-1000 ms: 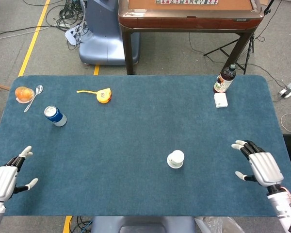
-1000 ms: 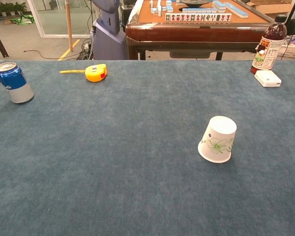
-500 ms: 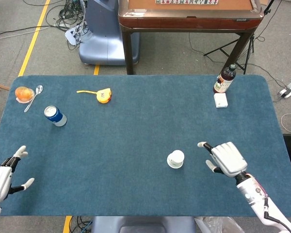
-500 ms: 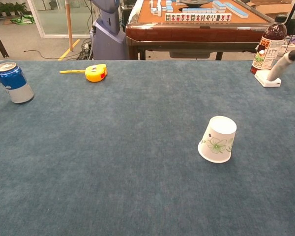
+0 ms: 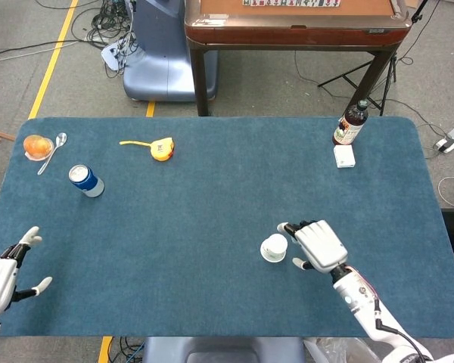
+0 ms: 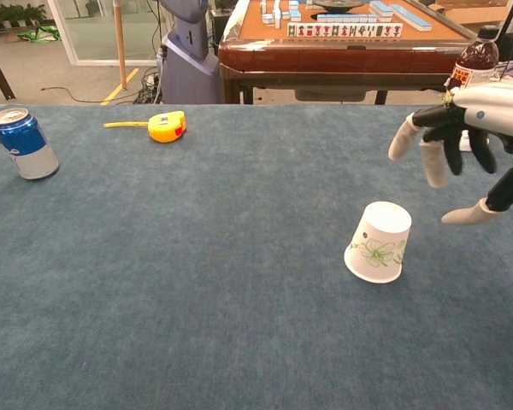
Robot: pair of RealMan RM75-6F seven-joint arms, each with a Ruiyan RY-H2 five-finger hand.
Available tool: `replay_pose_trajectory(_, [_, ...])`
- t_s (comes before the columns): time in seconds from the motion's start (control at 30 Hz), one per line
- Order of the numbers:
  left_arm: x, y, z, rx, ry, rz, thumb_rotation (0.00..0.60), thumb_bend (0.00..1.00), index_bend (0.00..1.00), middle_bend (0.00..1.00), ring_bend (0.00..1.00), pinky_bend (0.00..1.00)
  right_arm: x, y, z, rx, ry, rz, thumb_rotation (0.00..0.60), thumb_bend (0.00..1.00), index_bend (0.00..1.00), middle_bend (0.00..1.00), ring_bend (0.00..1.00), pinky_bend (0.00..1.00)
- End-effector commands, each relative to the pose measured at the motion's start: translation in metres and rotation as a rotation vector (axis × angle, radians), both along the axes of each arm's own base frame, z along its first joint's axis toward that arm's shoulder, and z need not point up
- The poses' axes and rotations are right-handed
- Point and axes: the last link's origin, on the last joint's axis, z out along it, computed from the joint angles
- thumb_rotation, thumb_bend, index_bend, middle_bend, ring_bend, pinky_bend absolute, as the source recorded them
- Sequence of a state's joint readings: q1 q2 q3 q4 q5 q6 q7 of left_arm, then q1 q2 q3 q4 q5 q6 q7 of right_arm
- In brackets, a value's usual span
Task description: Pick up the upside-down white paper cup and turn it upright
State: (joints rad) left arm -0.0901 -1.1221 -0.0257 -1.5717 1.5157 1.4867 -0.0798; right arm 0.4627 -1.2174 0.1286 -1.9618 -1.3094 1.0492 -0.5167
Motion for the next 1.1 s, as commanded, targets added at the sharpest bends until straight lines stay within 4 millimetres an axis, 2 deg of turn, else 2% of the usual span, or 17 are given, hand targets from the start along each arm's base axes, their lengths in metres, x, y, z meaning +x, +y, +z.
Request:
replay_pose_trajectory(0.03, [-0.001,0.000,0.001,0.003,-0.003,0.004,0.600,0.14,0.05,0.24,0.29,0.52,0.015,-0.009,-0.009,0.018,0.018,-0.008,0.600,0.00,0.32,0.18,0.16,0.27])
replay_pose_trajectory(0.17, [-0.002,0.000,0.004,0.008,-0.009,0.009,0.600,0.14,0.05,0.24,0.29,0.52,0.023,-0.015,-0.017,0.032,0.017,-0.046,0.600,0.00,0.32,0.10,0.05,0.17])
replay_pose_trajectory(0.27, [-0.003,0.000,0.006,0.012,-0.008,0.010,0.600,0.14,0.05,0.24,0.29,0.52,0.026,-0.018,-0.024,0.059,0.018,-0.085,0.600,0.00,0.32,0.08,0.01,0.14])
replay_pose_trajectory(0.73, [-0.004,-0.002,0.013,0.038,-0.027,0.001,0.600,0.14,0.06,0.24,0.30,0.53,0.031,-0.022,-0.050,0.086,0.095,-0.121,0.600,0.00,0.32,0.06,0.00,0.09])
replay_pose_trajectory(1.1, [-0.003,-0.003,0.016,0.050,-0.042,-0.007,0.600,0.14,0.07,0.24,0.30,0.53,0.026,-0.026,-0.059,0.077,0.130,-0.149,0.600,0.00,0.32,0.06,0.00,0.08])
